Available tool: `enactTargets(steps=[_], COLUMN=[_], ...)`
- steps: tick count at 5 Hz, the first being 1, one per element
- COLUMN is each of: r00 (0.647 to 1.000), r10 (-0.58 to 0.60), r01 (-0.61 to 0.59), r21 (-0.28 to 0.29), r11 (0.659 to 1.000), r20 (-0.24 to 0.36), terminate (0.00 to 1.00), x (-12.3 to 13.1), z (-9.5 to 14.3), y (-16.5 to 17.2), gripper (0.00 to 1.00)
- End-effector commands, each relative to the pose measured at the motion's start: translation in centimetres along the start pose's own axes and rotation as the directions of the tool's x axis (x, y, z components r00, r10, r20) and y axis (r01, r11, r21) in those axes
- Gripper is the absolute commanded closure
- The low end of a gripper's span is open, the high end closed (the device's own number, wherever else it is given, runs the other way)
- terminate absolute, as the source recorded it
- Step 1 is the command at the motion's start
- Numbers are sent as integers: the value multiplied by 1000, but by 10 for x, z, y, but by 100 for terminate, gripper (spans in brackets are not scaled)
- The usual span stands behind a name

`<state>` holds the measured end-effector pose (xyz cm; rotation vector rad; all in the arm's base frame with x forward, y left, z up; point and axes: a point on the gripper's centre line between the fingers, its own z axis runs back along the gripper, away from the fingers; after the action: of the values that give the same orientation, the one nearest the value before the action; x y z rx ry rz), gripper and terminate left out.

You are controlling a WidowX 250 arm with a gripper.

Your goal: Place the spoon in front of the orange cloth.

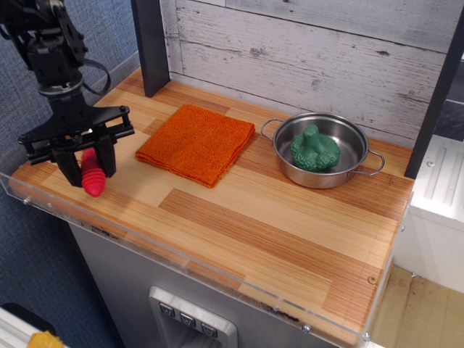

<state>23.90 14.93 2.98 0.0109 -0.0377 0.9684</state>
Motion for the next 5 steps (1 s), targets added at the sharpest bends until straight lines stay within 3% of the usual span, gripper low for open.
enactTargets(steps=[1,3,4,5], r00=[993,990,989,989], r10=[81,128,124,123], r01=[-82,-129,-125,-123], r21=[0,9,4,-6], r11=[997,992,992,992], r20=[80,65,76,88], terminate=[0,0,0,0], x=[-27,-31,-33,-32], z=[0,-12,-7,2], y=[-14,-15,-16,-15], gripper=[100,100,0,0])
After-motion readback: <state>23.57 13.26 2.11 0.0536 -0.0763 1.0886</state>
